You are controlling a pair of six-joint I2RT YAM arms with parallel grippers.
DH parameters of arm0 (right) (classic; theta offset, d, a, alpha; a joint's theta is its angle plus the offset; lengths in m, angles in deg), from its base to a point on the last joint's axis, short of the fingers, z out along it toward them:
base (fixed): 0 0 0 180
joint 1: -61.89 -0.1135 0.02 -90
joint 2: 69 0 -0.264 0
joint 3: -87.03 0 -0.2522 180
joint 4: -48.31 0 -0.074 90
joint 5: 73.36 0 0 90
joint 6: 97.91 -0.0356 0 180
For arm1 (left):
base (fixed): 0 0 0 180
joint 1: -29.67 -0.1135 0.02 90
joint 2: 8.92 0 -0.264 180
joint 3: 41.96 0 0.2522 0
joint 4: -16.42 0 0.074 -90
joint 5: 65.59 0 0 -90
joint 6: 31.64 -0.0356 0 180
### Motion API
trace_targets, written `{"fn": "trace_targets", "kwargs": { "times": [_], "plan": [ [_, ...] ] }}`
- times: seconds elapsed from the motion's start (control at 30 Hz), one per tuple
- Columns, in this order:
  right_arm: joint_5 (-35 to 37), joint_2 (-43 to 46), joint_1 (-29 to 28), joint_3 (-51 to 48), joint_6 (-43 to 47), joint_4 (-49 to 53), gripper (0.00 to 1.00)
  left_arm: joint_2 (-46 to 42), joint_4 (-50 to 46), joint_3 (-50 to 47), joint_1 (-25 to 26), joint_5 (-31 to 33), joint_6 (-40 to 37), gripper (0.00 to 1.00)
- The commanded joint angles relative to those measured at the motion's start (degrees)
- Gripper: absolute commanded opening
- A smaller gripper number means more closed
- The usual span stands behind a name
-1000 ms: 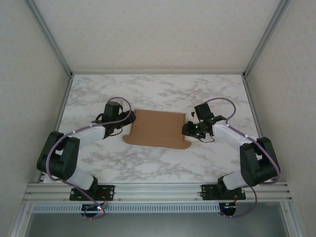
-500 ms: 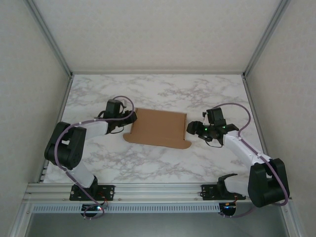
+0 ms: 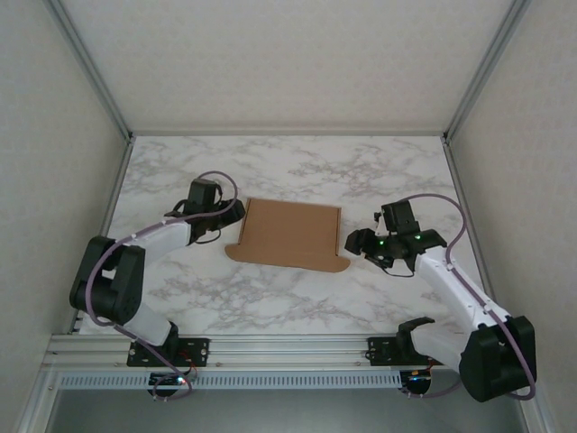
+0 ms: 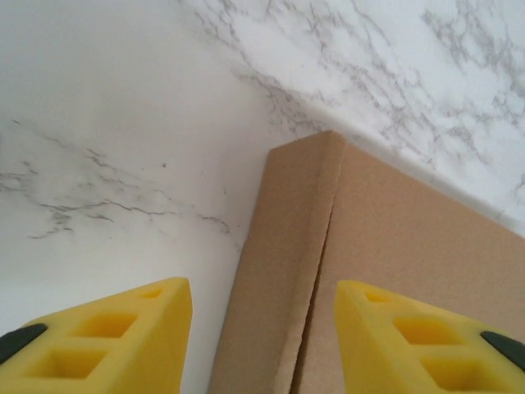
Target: Fold the paper box
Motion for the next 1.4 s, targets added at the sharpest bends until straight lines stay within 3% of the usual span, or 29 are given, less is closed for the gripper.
{"fn": "trace_targets", "kwargs": {
  "times": [0.0,0.17,0.33,0.4,0.5,0.57,0.67,0.83,1.0,1.27,1.37],
  "plan": [
    [0.57,-0.48,-2.11,3.71,-3.23,8.87,0.59,-2.20,-2.48,0.85,0.49,3.39,2.89,0.48],
    [6.57,-4.23,-7.53,10.14,6.68,12.09,0.61,-0.10,-2.31,1.50,2.51,4.38,2.82,0.48],
    [24.63,-13.19,-20.18,19.88,25.45,12.16,0.65,2.18,-3.27,6.93,4.53,6.22,3.87,0.46],
    [24.24,-15.90,-21.17,20.95,32.90,8.00,0.63,5.03,-5.07,11.44,5.54,4.64,3.71,0.45],
    [16.73,-15.90,-22.39,19.13,47.49,-2.44,0.65,8.49,-7.01,16.88,7.72,2.36,2.04,0.41],
    [11.95,-15.27,-23.26,16.61,58.36,-9.87,0.66,12.42,-8.59,20.68,9.42,-2.97,0.53,0.36],
    [7.77,-16.69,-23.26,15.91,66.84,-15.61,0.69,17.22,-12.38,25.31,11.95,-7.68,-1.89,0.26],
    [5.02,-20.12,-23.96,12.43,73.86,-26.02,0.72,18.46,-5.88,22.17,12.92,-13.96,0.83,0.21],
    [5.24,-23.80,-24.21,10.00,77.14,-32.32,0.73,21.36,-3.27,19.34,12.78,-15.18,3.67,0.21],
    [11.00,-28.56,-27.30,6.95,81.93,-38.36,0.79,22.56,-4.19,18.41,12.74,-14.16,3.01,0.19],
    [16.72,-30.11,-28.51,5.29,84.71,-41.63,0.78,22.92,-4.16,18.30,12.74,-14.59,3.10,0.18]
  ]
}}
